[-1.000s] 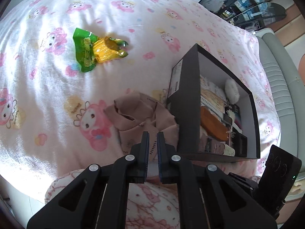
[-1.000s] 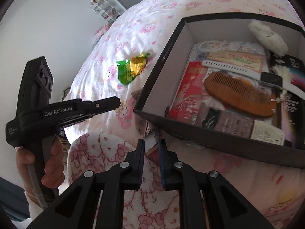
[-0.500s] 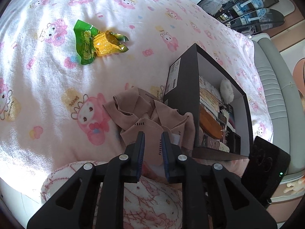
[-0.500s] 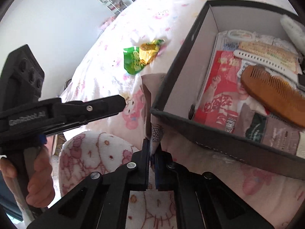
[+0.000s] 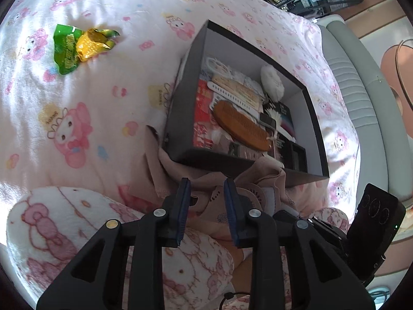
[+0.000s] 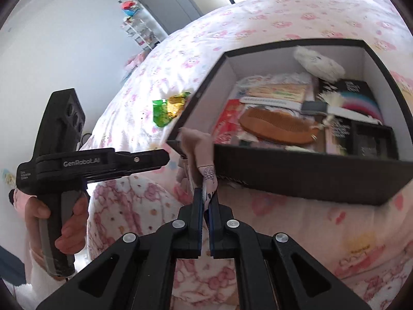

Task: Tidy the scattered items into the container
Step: 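Carry the beige pouch with the right gripper toward the box edge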

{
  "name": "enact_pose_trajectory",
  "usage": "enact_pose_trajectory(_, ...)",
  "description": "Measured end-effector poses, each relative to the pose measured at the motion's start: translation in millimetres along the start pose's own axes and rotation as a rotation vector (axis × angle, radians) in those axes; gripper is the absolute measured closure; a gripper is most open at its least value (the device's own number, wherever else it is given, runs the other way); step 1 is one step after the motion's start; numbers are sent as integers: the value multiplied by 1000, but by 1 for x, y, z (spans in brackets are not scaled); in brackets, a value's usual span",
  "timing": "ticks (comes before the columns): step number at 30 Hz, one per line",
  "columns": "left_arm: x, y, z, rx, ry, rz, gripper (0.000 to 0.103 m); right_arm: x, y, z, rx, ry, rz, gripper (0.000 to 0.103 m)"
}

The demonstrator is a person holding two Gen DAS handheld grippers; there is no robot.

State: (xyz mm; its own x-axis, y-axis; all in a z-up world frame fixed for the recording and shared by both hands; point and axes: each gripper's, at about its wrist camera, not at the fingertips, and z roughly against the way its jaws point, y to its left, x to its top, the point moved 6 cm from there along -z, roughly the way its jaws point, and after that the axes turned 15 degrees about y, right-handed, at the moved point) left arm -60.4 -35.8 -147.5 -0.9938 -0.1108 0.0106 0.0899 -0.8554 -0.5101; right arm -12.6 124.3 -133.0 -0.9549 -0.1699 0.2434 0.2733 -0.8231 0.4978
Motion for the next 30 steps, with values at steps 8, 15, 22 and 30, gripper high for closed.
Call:
enact_pose_trajectory(8, -8, -21, -33, 16, 63, -2, 66, -23, -74, 14, -96, -6, -181, 100)
enact_pose_trajectory(15, -12, -20, -58, 42, 106, 32, 50, -21, -96, 20, -132, -32, -285, 95)
enact_pose_trajectory(22, -2, -15, -78, 164, 116, 23, 49, -22, -94, 0, -131, 16, -290, 56)
enact_pose_trajectory(30, 3, -12, -106, 213, 130, 19, 46, -18, -110, -39, -139, 94, -336, 46)
